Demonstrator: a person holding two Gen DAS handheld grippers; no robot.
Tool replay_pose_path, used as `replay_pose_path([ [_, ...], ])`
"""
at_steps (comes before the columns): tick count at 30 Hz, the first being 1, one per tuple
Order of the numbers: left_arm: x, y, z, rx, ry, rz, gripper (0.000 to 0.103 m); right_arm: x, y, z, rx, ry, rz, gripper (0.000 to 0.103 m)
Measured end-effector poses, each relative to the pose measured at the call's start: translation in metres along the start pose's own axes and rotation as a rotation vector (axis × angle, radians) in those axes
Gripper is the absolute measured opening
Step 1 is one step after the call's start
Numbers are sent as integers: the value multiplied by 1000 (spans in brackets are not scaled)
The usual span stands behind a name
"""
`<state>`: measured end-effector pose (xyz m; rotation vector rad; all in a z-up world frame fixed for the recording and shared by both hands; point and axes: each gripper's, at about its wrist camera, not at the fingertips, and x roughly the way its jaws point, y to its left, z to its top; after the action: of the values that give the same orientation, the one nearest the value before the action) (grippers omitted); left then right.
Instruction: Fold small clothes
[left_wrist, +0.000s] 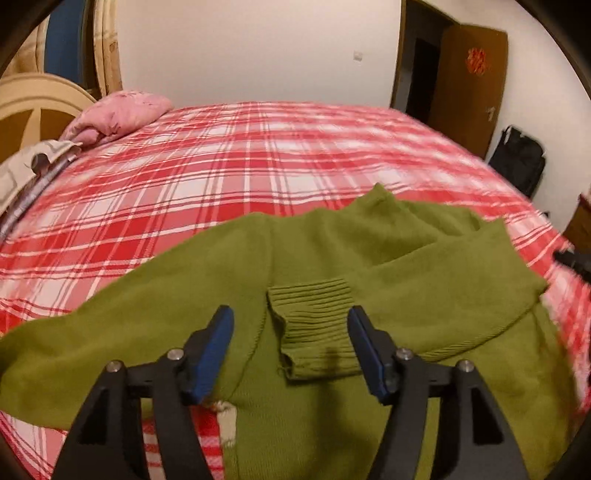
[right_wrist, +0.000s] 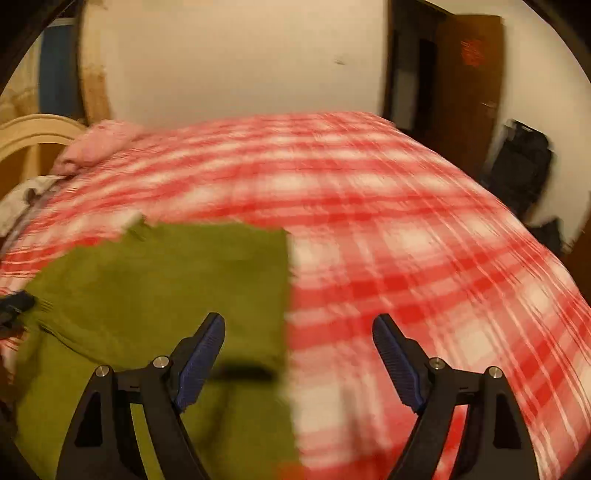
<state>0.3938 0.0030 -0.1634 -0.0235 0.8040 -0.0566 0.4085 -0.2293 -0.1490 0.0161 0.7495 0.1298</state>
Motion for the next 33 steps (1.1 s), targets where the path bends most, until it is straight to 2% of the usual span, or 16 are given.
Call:
replay_pose_path([
  [2, 13, -4, -1, 22, 39, 44, 66, 22, 12, 9, 15, 60, 51, 82],
  [4, 25, -4, -5, 30, 90, 81, 67, 44, 22, 9, 15, 116, 78, 76],
  [6, 26, 0, -9, 18, 101, 75, 69, 60, 29, 1, 4, 160, 73, 70],
  [8, 27, 4, -10, 3, 110, 79, 75, 71, 35, -14, -1, 205, 70, 70],
  [11, 30, 9, -12, -24, 117, 59, 78, 66, 45, -24, -65, 165, 20, 70],
  [16, 27, 12, -15, -22, 115, 46, 80, 55, 59, -19, -119, 188, -29, 70],
  [19, 27, 14, -17, -27, 112, 41, 81, 37, 84, -10, -173, 113, -43, 70],
  [25, 25, 17, -19, -19, 113, 41, 81, 46, 159, -6, -279, 104, 91, 70],
  [31, 20, 25, -24, -42, 99, 13, 83, 73, 202, -33, -307, 175, 150, 70],
  [33, 14, 27, -24, -43, 82, 16, 81, 67, 209, -38, -335, 159, 146, 70],
])
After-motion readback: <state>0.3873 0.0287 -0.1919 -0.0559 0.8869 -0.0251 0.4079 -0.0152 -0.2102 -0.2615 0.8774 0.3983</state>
